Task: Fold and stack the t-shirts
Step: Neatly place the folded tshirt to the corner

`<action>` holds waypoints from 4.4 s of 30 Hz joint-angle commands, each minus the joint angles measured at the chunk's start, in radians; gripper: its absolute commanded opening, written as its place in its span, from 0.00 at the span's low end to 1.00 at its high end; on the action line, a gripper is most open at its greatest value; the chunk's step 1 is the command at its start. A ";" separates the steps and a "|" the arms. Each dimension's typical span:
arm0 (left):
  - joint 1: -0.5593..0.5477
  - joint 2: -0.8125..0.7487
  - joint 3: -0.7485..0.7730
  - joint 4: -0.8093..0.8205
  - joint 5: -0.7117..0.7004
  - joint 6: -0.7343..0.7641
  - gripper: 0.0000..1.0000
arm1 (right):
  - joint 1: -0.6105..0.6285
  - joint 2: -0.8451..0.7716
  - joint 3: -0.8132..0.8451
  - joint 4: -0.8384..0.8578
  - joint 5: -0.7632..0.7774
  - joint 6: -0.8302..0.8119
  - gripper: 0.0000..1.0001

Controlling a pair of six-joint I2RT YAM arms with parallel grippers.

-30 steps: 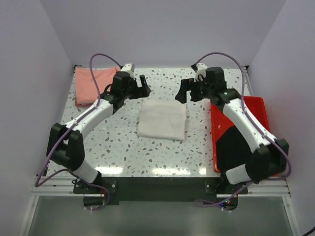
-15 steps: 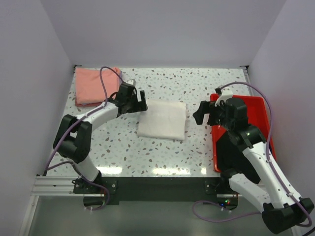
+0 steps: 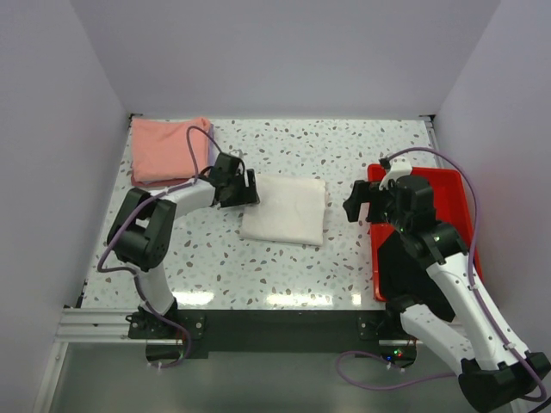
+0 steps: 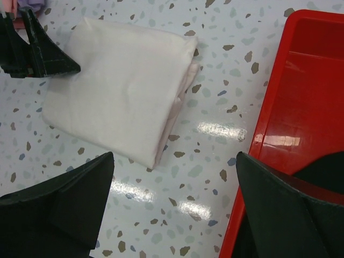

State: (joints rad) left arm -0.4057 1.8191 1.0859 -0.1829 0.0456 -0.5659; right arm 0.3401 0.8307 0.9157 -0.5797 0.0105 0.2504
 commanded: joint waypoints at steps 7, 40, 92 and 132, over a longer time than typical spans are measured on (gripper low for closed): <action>-0.041 0.088 0.005 0.020 -0.032 -0.043 0.58 | -0.003 -0.002 -0.014 0.015 0.025 -0.025 0.99; -0.104 0.057 0.272 -0.010 -0.791 0.352 0.00 | -0.003 0.019 -0.066 0.058 0.083 -0.022 0.99; 0.105 0.003 0.859 -0.122 -0.610 0.742 0.00 | -0.004 0.059 -0.037 0.024 0.164 -0.025 0.99; 0.499 0.167 0.712 -0.046 -0.394 0.712 0.00 | -0.003 0.077 -0.009 -0.016 0.238 -0.034 0.99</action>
State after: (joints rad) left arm 0.0727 1.9701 1.7870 -0.3069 -0.3408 0.1406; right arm 0.3401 0.9100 0.8639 -0.5915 0.2192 0.2264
